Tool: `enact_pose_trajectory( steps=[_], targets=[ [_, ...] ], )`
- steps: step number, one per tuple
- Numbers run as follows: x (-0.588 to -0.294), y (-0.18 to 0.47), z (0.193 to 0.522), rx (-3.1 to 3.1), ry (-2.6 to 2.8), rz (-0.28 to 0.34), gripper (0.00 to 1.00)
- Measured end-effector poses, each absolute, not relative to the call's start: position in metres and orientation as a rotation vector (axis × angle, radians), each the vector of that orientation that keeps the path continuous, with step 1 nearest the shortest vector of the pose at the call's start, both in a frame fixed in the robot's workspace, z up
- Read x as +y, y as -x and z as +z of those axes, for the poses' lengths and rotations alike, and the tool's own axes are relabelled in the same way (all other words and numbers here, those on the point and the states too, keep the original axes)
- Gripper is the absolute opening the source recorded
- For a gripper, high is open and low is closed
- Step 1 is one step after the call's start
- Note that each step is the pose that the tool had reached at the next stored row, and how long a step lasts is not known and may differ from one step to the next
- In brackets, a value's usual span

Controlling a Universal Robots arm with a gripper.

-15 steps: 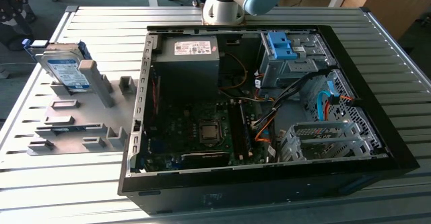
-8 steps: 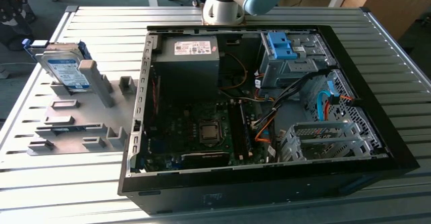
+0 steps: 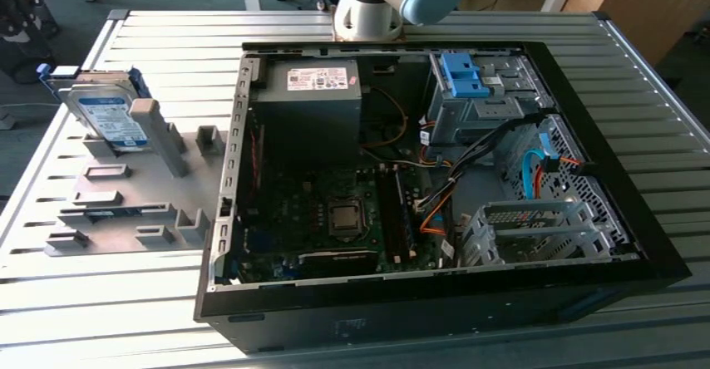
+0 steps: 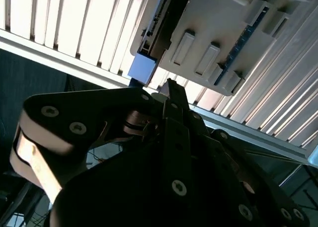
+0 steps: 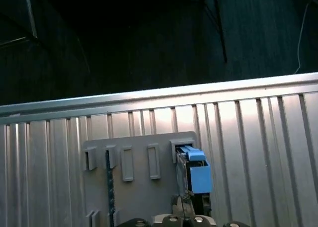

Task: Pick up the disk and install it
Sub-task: 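Pick up the disk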

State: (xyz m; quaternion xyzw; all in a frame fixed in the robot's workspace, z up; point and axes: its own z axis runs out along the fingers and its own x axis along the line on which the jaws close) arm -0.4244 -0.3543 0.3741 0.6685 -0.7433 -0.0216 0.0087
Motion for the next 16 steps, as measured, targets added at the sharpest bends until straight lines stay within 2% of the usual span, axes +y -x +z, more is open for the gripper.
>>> enact_pose_trajectory(
  steps=[16],
  targets=[
    [-0.3543,0.4244,0.3727,-2.155,-2.263,-0.061,0.11]
  ],
)
